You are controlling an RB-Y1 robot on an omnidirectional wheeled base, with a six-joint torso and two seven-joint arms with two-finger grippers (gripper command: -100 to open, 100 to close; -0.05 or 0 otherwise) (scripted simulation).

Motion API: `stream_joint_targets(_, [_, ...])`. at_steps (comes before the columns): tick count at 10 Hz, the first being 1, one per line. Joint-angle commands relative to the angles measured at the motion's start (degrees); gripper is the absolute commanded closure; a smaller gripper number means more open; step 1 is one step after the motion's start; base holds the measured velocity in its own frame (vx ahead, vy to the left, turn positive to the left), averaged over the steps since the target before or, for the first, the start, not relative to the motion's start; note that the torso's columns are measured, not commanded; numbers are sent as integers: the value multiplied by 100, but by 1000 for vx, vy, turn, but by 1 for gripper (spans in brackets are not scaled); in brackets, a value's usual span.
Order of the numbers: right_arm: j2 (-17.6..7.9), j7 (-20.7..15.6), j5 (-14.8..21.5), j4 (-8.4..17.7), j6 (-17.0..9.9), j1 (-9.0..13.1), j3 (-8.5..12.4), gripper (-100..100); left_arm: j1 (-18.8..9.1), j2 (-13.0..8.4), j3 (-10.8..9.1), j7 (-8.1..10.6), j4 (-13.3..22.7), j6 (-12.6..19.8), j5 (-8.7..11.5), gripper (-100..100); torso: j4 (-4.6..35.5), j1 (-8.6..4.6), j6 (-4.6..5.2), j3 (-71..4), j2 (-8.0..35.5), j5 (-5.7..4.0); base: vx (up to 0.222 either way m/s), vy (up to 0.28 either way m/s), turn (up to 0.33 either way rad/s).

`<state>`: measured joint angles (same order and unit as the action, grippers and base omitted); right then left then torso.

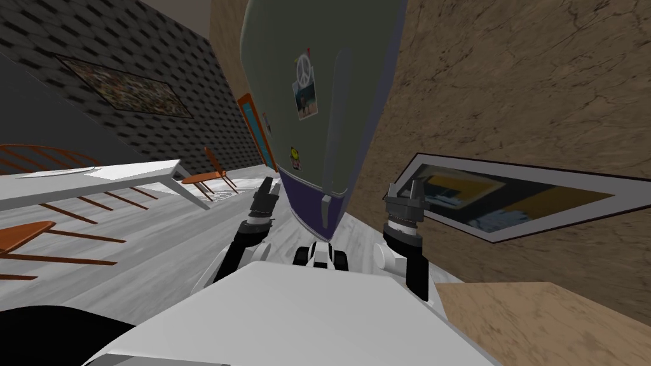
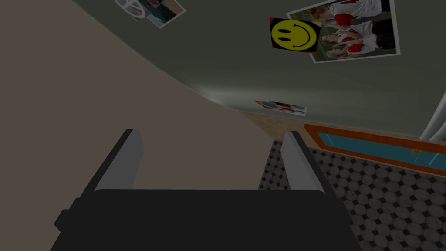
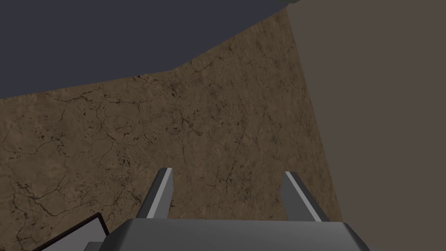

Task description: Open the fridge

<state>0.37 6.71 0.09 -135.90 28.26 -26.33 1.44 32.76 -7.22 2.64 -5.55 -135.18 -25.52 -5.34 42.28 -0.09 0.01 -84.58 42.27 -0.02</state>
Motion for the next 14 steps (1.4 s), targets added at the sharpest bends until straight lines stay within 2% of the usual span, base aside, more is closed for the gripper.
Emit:
stream_joint_targets(1, [0,0,0,0,0,0,0,0,54,-128,18,15,-5,352,-51,-100,-1,-3,-1,-2,-4,-1,25,-86,-40])
stream_joint_targets(14, [0,0,0,0,0,0,0,0,476,-204,90,107,-377,1794,-244,-100,1,9,-1,2,4,2,15,-60,-43])
